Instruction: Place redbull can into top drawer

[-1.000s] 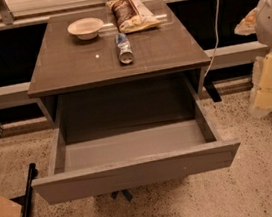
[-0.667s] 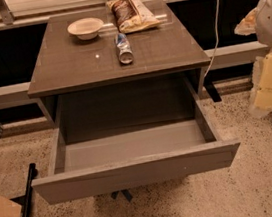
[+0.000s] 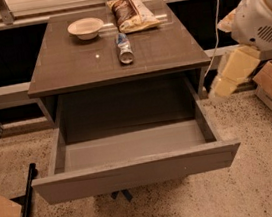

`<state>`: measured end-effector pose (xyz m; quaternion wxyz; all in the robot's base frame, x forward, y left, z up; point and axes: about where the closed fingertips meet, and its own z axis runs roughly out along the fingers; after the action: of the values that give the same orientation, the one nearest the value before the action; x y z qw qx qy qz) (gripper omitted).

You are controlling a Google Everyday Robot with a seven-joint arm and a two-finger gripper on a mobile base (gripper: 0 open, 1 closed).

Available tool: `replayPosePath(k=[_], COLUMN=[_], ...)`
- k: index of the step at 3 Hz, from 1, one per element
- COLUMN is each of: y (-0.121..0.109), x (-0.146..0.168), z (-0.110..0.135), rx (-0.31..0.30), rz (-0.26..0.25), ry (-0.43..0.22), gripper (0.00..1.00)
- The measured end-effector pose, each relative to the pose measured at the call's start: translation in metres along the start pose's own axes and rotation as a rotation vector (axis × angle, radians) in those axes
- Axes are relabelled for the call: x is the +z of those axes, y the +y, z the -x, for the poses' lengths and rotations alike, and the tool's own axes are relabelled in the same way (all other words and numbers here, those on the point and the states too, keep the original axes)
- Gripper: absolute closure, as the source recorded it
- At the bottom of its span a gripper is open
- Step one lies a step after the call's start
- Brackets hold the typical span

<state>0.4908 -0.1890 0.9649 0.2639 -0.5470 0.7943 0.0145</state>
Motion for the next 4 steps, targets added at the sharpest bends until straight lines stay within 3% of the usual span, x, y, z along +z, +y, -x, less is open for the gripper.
replayPosePath(k=[1,2,3,4], y=[-0.035,-0.087,-0.119,-0.121], x=[0.032,0.067,0.096,0.099], z=[0.022,0.049,0.064,0.065], rx=[0.107,0.205,0.257,0.26], rz=[-0.03,-0.07,-0.079,-0.077], ry=[-0.177,-0.31,-0.349,-0.352], gripper=[0.0,0.0,0.0,0.0])
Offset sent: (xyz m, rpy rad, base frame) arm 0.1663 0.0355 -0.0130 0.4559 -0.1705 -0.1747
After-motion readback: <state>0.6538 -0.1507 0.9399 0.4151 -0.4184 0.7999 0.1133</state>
